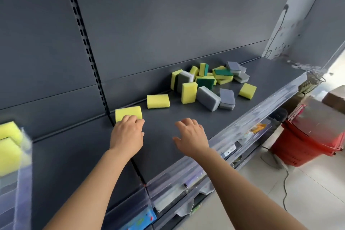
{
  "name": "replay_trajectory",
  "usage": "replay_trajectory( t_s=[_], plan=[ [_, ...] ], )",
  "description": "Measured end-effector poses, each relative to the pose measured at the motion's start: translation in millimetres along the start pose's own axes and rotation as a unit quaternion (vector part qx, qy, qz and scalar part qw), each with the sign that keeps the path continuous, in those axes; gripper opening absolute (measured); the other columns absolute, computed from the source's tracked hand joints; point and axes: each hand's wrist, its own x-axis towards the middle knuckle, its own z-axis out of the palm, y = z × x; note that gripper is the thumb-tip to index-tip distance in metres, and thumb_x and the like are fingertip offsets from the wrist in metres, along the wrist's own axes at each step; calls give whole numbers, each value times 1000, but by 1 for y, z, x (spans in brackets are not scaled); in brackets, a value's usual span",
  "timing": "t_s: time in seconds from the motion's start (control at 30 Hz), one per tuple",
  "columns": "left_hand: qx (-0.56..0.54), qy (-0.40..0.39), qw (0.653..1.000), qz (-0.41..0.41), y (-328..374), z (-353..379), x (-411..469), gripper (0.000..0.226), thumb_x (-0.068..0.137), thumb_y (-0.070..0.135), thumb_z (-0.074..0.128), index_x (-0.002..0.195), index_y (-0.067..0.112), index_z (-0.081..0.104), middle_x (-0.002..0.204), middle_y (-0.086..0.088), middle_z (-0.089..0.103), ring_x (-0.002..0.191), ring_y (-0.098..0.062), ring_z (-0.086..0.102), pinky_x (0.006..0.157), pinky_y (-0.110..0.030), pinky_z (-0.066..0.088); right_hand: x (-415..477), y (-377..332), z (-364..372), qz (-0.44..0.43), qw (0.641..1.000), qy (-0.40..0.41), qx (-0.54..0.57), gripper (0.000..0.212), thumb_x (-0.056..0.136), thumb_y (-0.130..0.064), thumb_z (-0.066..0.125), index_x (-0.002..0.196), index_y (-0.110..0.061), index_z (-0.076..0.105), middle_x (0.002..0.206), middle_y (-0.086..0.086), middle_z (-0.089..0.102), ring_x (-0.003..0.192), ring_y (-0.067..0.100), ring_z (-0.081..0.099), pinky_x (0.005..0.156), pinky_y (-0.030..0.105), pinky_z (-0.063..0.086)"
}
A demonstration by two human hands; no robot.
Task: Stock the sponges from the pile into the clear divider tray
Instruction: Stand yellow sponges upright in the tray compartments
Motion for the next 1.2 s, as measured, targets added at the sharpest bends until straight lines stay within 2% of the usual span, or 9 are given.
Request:
replay_trajectory(
  t_s=[0.27,0.5,0.57,0.67,0.73,0.8,0.9,1.07,1.2],
  plan=[
    [10,-65,995,-76,-10,29,63,42,90,27,54,130,19,45,131,-4,47,119,-26,44,92,-39,41,84,17,6,-32,999,-8,22,55,88,-40,56,135,-19,39,137,5,41,124,27,38,98,37,35],
    [6,-130,982,-134,-18,29,76,61,88,13,50,143,24,27,144,0,36,125,-25,31,100,-37,33,147,10,14,-111,989,-82,49,65,93,-44,48,146,-20,19,159,3,4,146,22,3,114,42,19],
    [-27,-145,977,-153,-15,25,76,56,91,22,50,143,25,28,140,0,40,123,-25,31,99,-36,34,160,7,17,-124,986,-98,57,62,95,-45,43,147,-20,20,159,4,10,146,23,4,115,43,17],
    [-91,-174,958,-209,-9,20,77,63,86,38,58,142,21,32,133,-2,45,125,-26,32,98,-36,35,171,3,21,-127,987,-80,61,51,96,-45,41,138,-16,36,140,9,40,136,30,30,109,42,26],
    [-113,-182,945,-246,-6,19,76,63,77,44,66,131,19,45,121,-3,49,120,-25,36,92,-34,38,173,3,21,-127,987,-75,66,48,94,-43,48,132,-17,41,127,8,47,122,30,43,100,40,34],
    [-124,-183,937,-270,-1,19,72,59,70,48,72,117,18,54,108,-2,50,112,-23,40,84,-32,39,172,3,22,-129,983,-101,84,52,90,-42,54,134,-19,39,127,8,45,118,29,45,97,40,36],
    [-164,-165,924,-305,9,18,64,59,65,47,77,111,21,50,104,1,46,107,-20,42,79,-31,40,167,3,24,-149,977,-137,74,60,90,-44,53,141,-22,31,132,8,43,121,30,44,98,41,35],
    [-218,-86,902,-362,24,13,45,47,68,36,78,93,20,41,94,5,49,87,-18,49,60,-31,35,157,-3,23,-189,967,-170,15,40,92,-43,46,126,-21,50,123,5,55,119,28,45,93,39,33],
    [-262,-67,882,-387,24,8,24,42,72,35,75,95,22,43,90,7,55,84,-18,53,65,-36,43,149,-12,22,-189,956,-205,93,34,90,-36,55,117,-16,51,118,7,53,113,28,45,88,35,35]
  ],
)
